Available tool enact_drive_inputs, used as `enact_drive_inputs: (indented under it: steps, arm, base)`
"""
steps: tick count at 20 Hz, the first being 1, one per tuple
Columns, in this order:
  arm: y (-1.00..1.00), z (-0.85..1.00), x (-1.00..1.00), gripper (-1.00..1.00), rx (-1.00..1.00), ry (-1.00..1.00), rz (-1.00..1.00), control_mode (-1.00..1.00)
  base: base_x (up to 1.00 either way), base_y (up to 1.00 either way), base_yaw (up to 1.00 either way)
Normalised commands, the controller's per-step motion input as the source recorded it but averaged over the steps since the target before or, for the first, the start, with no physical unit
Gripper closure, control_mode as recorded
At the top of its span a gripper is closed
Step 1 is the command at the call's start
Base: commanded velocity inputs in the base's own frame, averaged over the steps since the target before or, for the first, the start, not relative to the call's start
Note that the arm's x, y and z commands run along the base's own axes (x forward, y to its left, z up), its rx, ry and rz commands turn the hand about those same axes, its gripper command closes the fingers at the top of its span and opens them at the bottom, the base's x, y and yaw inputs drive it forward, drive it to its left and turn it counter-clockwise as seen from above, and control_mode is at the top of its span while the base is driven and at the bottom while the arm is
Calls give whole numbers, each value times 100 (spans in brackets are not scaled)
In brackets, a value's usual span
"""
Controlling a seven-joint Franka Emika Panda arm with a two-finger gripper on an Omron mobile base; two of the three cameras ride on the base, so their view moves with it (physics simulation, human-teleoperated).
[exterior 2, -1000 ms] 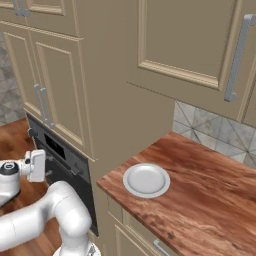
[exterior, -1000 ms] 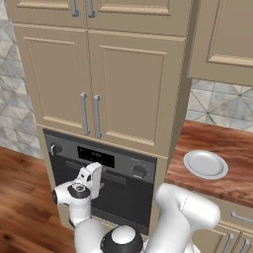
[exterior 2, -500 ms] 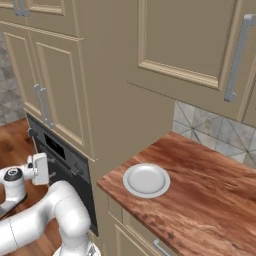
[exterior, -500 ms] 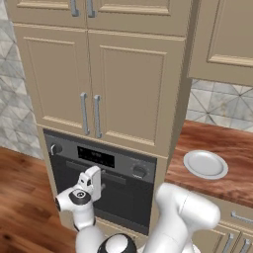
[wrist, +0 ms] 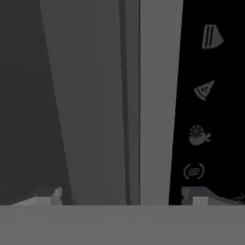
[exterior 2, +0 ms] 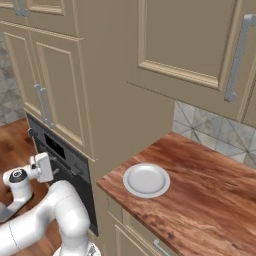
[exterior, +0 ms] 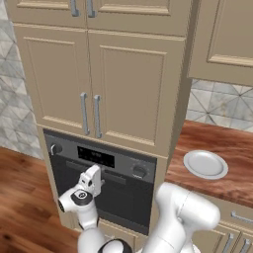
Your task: Take the baked cake out of the oven and place it on the plate for cooling. Then close the oven door.
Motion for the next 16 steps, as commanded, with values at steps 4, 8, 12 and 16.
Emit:
enact_drive_inputs:
  steps: [4, 8, 12, 16]
  arm:
    - [0, -34, 7, -100, -6, -6, 5, -100]
    - [0, -24, 11, -100, -4, -5, 4, -100]
    - [-5, -5, 27, -100, 0, -8, 4, -100]
    - [-11, 0, 26, -100, 0, -14, 6, -100]
  base:
    - [0, 0, 0]
    - [0, 0, 0]
    - [0, 0, 0]
    - [0, 0, 0]
